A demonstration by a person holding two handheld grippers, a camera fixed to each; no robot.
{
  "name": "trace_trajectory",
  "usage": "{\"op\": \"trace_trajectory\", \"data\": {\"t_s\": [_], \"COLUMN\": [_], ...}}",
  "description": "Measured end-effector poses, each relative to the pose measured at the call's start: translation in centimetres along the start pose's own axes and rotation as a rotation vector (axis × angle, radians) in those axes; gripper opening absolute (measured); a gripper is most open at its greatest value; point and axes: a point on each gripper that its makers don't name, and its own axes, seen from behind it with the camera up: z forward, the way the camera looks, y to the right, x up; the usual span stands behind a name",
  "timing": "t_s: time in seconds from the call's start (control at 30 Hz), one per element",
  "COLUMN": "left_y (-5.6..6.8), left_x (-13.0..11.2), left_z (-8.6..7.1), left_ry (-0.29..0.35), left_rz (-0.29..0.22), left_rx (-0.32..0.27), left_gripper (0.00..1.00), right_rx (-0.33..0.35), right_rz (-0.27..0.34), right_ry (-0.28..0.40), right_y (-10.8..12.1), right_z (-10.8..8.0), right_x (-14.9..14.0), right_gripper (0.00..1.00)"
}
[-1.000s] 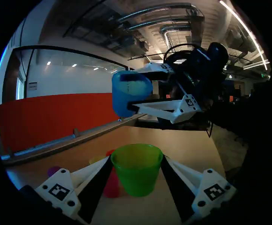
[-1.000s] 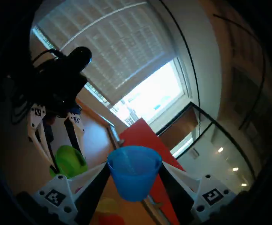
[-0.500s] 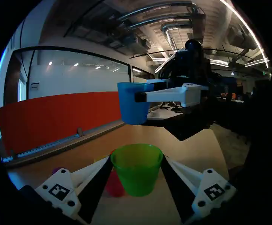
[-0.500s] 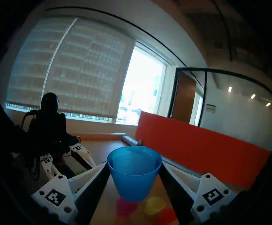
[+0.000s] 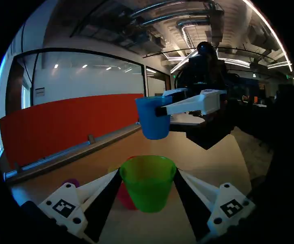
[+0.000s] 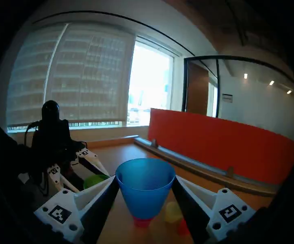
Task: Pour water
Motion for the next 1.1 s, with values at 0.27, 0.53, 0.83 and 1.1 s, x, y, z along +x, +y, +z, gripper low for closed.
{"op": "trace_trajectory", "data": {"t_s": [0.27,0.53,0.83,1.1], "left_y": [-1.3,-2.4,-3.7,-4.4], "left_x": [-2.4,-5.1,-7.3,-9.2], "left_z": [0.4,0.9,1.1,1.4], "left_ry": [-0.098,-0.198,-0.282,-0.348], "left_rz": [0.023,0.036,0.044,0.061], "left_rx": [0.018,0.022,0.018,0.013], "left_gripper": [0.88,0.88,0.88,0.88], "right_rx": [0.017,0.034,0.06,0.077], "right_rz": [0.038,0.039,0.026,0.015], "right_ry": [-0.069,-0.149,-0.233,-0.3], "right_y": [0.6,1.2,1.8,2.1], "right_z": [0.1,0.3,0.6,0.7], "right_x": [-2.6,-5.5,-8.5,-10.9], "right_gripper": [0.9,0.9,0.9,0.9]}}
